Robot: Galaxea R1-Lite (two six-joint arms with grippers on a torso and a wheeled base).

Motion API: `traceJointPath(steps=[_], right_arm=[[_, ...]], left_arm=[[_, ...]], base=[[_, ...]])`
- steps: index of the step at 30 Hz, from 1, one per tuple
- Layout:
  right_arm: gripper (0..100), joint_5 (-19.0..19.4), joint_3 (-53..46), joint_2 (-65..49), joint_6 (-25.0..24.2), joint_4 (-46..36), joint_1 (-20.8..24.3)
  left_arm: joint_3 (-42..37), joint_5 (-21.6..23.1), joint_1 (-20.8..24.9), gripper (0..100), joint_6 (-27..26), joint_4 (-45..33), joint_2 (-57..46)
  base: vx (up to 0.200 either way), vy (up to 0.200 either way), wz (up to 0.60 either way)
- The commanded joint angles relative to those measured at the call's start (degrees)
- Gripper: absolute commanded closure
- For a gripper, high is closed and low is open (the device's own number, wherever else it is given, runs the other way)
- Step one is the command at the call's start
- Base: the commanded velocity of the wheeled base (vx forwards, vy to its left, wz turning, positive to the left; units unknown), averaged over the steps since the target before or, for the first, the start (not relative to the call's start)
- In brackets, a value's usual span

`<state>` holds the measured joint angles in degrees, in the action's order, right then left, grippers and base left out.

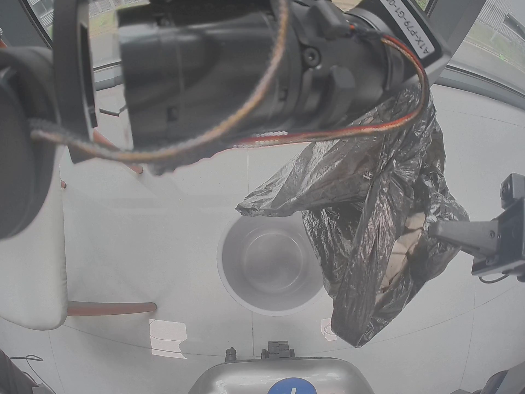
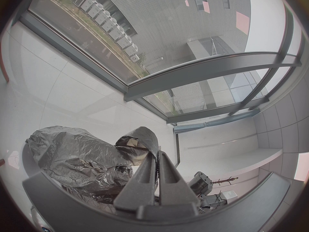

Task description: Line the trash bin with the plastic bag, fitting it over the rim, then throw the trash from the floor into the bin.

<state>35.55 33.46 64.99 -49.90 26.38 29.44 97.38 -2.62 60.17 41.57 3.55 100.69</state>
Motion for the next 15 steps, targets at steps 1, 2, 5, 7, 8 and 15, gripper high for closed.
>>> traceJointPath(steps=[1, 2, 5, 7, 8, 15], right_arm=[[100, 0.0, -1.8, -2.3, 0.0, 0.4, 4.2], [100, 0.0, -1.8, -2.1, 0.0, 0.4, 5.1], [100, 0.0, -1.9, -1.6, 0.0, 0.5, 6.8], [100, 0.0, -1.7, -0.8, 0.0, 0.8, 7.7], [100, 0.0, -1.6, -0.5, 0.0, 0.8, 8.3], [100, 0.0, -1.5, 1.5, 0.0, 1.0, 10.2]], left_arm=[[0.3, -0.1, 0.2, 100, -0.3, -1.4, -1.7], [-0.2, -0.2, 0.3, 100, -0.3, -1.8, -2.2], [-1.8, -0.5, 1.0, 100, -0.2, -2.2, -2.4], [-3.0, -0.6, 1.0, 100, 0.0, -2.1, -2.4], [-3.2, -0.6, 1.0, 100, 0.1, -2.1, -2.4], [-5.5, -0.6, 1.1, 100, 0.2, -2.0, -2.4]], base=[[0.000, 0.000, 0.00], [0.000, 0.000, 0.00], [0.000, 0.000, 0.00], [0.000, 0.000, 0.00], [0.000, 0.000, 0.00], [0.000, 0.000, 0.00]])
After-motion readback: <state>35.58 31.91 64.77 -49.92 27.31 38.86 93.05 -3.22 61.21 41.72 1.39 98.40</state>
